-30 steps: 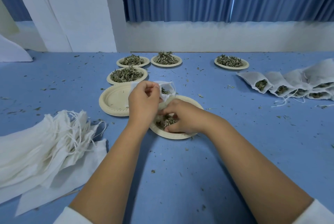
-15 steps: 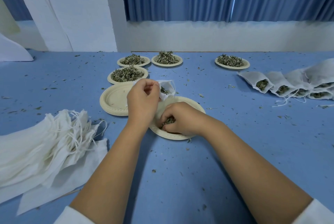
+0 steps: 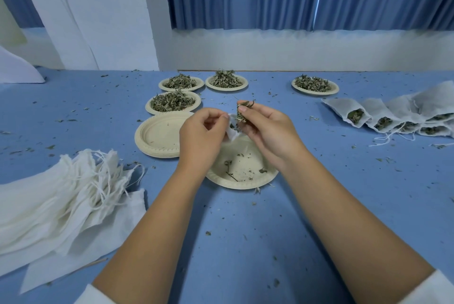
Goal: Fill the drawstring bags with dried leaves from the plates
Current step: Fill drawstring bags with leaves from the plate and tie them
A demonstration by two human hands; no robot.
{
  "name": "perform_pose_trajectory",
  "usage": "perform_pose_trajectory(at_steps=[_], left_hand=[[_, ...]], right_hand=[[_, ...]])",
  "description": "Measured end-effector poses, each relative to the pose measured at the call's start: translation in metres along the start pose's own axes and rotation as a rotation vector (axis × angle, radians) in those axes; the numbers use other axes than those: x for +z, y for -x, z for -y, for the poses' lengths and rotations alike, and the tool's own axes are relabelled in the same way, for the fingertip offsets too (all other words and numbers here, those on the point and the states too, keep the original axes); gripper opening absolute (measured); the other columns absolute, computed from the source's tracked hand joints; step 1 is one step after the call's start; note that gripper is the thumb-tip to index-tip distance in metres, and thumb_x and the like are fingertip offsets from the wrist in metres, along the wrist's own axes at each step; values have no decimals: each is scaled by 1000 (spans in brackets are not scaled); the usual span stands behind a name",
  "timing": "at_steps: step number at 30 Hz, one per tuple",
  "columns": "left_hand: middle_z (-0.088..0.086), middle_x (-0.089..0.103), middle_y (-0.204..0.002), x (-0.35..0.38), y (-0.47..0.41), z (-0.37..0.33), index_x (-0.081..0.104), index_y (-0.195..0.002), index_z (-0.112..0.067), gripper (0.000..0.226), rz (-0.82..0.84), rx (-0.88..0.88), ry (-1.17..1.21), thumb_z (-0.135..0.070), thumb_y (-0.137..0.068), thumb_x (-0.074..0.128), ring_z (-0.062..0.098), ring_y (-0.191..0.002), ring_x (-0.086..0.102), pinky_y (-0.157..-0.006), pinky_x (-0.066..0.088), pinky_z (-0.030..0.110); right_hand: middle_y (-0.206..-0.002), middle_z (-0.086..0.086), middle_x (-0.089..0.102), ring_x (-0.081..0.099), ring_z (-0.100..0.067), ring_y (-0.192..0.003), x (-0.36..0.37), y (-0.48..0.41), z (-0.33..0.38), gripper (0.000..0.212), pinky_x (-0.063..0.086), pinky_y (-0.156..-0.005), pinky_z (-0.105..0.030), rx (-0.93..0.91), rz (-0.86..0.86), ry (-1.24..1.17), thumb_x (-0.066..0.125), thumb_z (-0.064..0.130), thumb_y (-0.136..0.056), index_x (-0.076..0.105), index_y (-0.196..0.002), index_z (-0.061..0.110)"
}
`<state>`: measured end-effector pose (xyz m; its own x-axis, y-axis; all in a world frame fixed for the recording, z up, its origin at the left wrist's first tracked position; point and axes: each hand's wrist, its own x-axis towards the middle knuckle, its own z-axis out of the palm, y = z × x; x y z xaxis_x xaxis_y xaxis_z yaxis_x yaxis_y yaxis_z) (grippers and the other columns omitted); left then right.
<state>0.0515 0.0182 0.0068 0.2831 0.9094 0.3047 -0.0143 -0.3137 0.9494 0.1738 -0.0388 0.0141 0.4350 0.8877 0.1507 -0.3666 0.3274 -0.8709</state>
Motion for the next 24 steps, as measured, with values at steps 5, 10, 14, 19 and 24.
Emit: perform_pose_trajectory(at_steps=[5,10,14,19,24], left_hand=[[10,74,-83,2,0,0,72,-86,-14,10,-13,-72,59,-10,-91,64,26,-81,73,-80,60,45],[10,73,-80,1,-1,-1,71,-87,-11,10,-45,-87,118,-9,-92,63,23,-71,74,-71,62,38],[4,72,-78,0,-2,0,71,-87,-14,9,-69,-67,70,-12,-92,64,17,-70,72,-69,61,33],[5,72,-79,0,-1,0,69,-87,-15,10,-71,-34,-2,-12,-93,61,16,-69,70,-66,60,30],[2,73,-78,0,0,-2,70,-88,-14,10,-26,28,-108,-12,-92,61,18,-72,69,-77,59,44]], right_hand=[[-82,-1,75,71,-10,-75,2,2,-3,11,54,-68,-18,-63,-36,259,68,4,-88,73,-96,9],[-87,3,76,72,-10,-81,5,6,0,12,55,-73,-18,-179,-46,467,71,9,-86,76,-91,18],[-84,4,76,71,-9,-79,6,6,-3,13,56,-77,-21,-222,-23,588,71,7,-85,75,-90,19],[-83,4,76,69,-6,-75,3,5,-6,15,53,-72,-17,-221,29,669,72,4,-84,76,-89,18],[-68,13,72,66,0,-63,-3,2,-5,18,49,-63,-13,-175,32,764,73,6,-83,75,-83,24]])
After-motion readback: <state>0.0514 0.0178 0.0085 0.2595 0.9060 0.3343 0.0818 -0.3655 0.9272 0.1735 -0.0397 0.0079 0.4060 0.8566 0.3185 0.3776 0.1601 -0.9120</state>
